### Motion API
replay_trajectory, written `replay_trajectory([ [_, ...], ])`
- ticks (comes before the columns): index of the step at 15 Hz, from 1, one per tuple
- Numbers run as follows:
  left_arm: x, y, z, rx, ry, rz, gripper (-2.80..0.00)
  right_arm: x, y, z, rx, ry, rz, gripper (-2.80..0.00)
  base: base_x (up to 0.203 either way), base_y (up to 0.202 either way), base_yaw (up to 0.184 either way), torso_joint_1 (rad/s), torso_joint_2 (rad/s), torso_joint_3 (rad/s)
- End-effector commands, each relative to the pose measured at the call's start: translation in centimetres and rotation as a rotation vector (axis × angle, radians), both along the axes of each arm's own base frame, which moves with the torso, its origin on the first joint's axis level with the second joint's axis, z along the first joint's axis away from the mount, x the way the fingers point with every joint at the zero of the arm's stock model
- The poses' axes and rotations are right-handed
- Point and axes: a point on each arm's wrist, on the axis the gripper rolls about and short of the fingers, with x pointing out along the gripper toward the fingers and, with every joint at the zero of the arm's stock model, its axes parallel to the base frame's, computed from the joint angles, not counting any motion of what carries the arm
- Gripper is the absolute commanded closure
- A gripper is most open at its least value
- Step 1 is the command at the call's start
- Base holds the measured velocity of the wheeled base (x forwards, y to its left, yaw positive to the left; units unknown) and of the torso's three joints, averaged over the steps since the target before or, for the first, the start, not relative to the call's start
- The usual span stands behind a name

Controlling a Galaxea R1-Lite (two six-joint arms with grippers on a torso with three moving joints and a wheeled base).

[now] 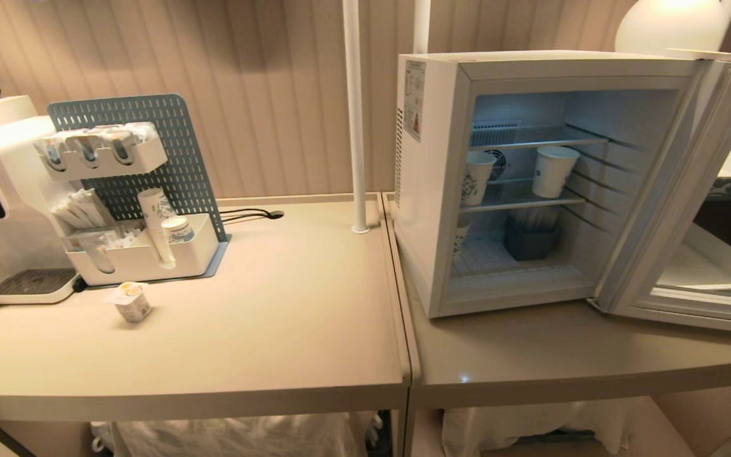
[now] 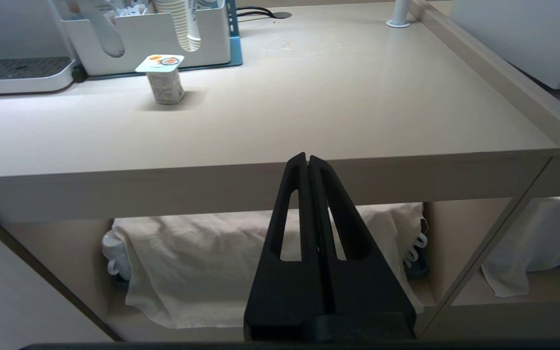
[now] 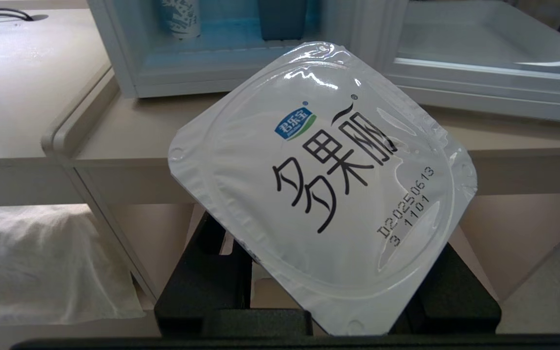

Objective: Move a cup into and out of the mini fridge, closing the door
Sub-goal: Put the yoghurt in the freezer

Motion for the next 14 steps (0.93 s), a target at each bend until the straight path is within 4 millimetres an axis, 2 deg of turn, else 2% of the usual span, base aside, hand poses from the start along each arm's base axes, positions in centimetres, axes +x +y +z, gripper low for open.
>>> replay_trajectory([
  [1, 0.01, 0.0, -0.02, -0.001, 0.001, 0.0, 0.0, 0.0, 0.0, 0.03, -0.001, 0.002, 0.0, 0.0, 0.0, -0.137, 0.001, 0.002, 0.0, 0.002],
  [9, 0.01, 0.0, 0.0, -0.004, 0.0, 0.0, 0.0, -0.02, 0.0, -0.04, -0.001, 0.012, -0.001, 0.0, 0.0, -0.011, 0.0, 0.001, 0.0, 0.001],
  [14, 0.01, 0.0, 0.0, -0.006, 0.0, 0.0, 0.0, -0.02, 0.0, -0.04, 0.001, 0.014, -0.002, 0.0, 0.104, 0.0, 0.0, 0.007, 0.0, -0.002],
])
